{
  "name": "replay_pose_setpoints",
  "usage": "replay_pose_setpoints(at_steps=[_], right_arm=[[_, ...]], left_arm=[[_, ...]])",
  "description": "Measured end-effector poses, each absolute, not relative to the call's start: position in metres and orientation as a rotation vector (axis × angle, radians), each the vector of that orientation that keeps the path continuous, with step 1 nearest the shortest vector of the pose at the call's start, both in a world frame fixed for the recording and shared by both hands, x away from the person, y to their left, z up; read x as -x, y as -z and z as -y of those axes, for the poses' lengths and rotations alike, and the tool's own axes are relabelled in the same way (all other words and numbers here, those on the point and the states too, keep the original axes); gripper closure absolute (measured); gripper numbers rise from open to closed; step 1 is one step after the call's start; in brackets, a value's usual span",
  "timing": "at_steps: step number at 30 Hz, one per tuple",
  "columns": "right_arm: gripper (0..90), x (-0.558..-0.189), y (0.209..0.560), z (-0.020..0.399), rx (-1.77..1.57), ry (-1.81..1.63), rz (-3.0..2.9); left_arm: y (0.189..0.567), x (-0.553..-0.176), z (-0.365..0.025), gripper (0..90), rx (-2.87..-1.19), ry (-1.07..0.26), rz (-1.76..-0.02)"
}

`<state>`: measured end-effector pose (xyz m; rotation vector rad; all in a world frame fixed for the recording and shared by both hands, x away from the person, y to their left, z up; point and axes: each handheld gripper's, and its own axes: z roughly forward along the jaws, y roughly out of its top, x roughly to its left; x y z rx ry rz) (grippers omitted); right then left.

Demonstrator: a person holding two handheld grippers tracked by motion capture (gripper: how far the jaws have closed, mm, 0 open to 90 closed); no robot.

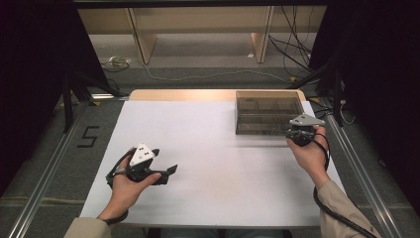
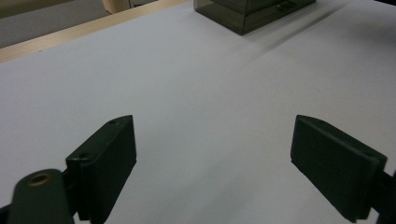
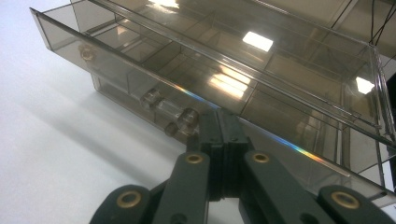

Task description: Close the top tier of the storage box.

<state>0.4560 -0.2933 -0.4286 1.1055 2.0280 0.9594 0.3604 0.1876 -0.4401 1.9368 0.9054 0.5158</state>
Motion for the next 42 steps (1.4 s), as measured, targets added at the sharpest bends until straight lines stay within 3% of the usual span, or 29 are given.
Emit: replay_pose_setpoints(at_steps=[42], right_arm=[[90.0, -0.4649, 0.4296, 0.2957, -1.118, -0.949, -2.007]], left_arm=[[0.4411, -0.3608, -0.1874, 14.4, -1.94, -0.514, -0.908]])
